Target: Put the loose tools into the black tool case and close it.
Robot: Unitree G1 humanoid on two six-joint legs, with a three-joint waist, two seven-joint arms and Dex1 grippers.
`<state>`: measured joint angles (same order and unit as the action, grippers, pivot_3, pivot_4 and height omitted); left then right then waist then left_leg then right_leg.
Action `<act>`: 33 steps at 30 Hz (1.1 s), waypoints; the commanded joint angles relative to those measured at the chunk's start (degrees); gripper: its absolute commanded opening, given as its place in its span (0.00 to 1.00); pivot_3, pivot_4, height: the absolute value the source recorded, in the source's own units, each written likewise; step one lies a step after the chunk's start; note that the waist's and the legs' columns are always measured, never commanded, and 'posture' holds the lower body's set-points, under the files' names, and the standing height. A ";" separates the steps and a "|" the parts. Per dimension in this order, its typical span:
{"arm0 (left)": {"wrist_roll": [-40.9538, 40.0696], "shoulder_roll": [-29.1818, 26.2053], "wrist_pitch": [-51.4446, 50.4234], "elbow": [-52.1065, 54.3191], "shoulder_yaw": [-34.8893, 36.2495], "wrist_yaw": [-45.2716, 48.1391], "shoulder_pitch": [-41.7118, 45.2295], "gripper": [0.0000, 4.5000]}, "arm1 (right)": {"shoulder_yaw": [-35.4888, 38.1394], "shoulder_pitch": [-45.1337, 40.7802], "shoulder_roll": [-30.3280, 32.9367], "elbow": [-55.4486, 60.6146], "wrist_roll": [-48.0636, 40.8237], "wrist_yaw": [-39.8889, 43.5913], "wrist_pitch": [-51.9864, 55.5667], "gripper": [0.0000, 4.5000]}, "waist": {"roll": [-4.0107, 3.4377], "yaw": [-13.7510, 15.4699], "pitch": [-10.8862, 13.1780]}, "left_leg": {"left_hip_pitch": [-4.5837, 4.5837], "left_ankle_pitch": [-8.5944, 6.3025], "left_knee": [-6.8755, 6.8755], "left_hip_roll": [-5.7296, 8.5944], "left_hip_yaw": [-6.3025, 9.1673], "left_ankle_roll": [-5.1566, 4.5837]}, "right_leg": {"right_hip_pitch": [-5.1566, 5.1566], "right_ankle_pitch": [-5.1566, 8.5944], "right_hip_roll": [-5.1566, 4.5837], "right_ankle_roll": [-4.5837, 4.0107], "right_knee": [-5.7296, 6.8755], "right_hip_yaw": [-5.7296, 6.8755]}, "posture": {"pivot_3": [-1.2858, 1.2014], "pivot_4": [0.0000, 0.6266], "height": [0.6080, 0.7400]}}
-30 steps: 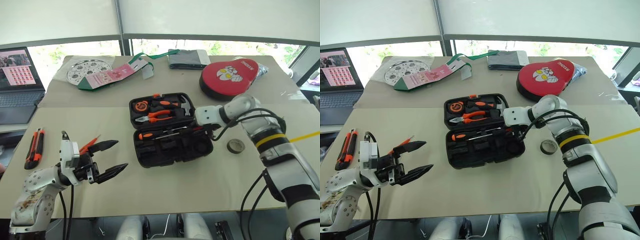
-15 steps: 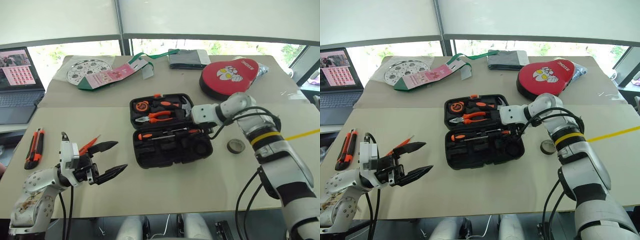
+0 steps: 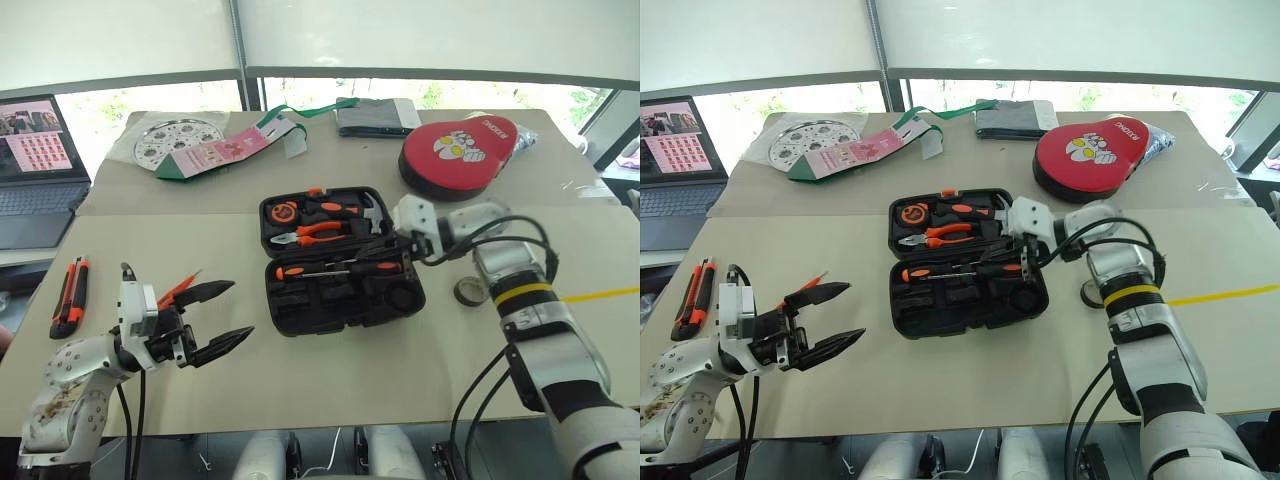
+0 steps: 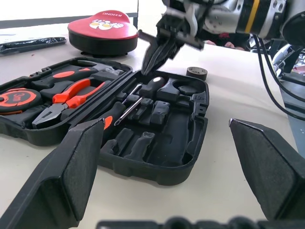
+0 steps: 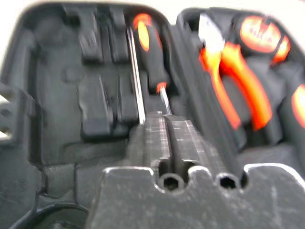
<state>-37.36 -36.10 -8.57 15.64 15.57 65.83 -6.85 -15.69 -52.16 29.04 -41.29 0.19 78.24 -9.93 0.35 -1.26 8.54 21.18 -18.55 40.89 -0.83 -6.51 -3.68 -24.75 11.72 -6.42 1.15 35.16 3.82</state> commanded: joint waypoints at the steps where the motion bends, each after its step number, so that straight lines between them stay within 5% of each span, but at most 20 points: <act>1: 0.23 -0.50 1.18 0.68 0.69 -0.04 0.34 1.00 | 0.17 -0.81 -0.62 0.11 1.45 -2.55 0.02 0.01 | -0.03 -0.09 0.01 | 0.00 0.00 0.00 0.00 0.00 0.00 | -0.01 0.00 0.00 0.00 0.00 0.00 | 0.52 0.24 1.00; 21: 1.19 -0.11 1.53 2.31 3.19 -3.40 -4.29 1.00 | -3.53 1.42 -1.89 3.36 6.38 -4.77 -9.42 0.01 | -0.04 -1.14 0.02 | -0.31 0.00 -0.09 -0.03 0.04 0.06 | 0.26 0.02 -0.01 -0.04 0.02 0.00 | 0.52 0.24 1.00; 25: -0.44 1.29 1.35 2.66 7.74 -6.90 -6.98 1.00 | 7.84 3.54 -3.59 10.36 -10.14 -3.43 -3.44 0.01 | -0.05 -1.32 0.04 | -0.29 0.00 -0.11 -0.06 0.04 0.07 | 0.22 0.03 -0.02 -0.05 0.00 0.00 | 0.52 0.24 1.00; 33: 1.86 7.77 0.70 3.61 23.39 -18.67 -24.61 1.00 | 19.17 22.64 6.78 35.56 -25.46 -1.59 12.88 0.57 | -0.09 0.01 0.06 | 0.00 -0.13 -0.13 -0.07 0.17 -0.03 | 0.03 0.02 -0.51 -0.05 -0.18 0.14 | 0.52 0.24 1.00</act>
<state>-36.15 -29.39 -8.47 17.75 34.63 49.86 -27.69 0.21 -32.63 34.64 -10.68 -22.44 77.53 1.72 0.27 -1.25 8.61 21.14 -18.77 40.75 -0.91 -6.33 -3.69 -24.72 11.74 -6.98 1.10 34.96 4.02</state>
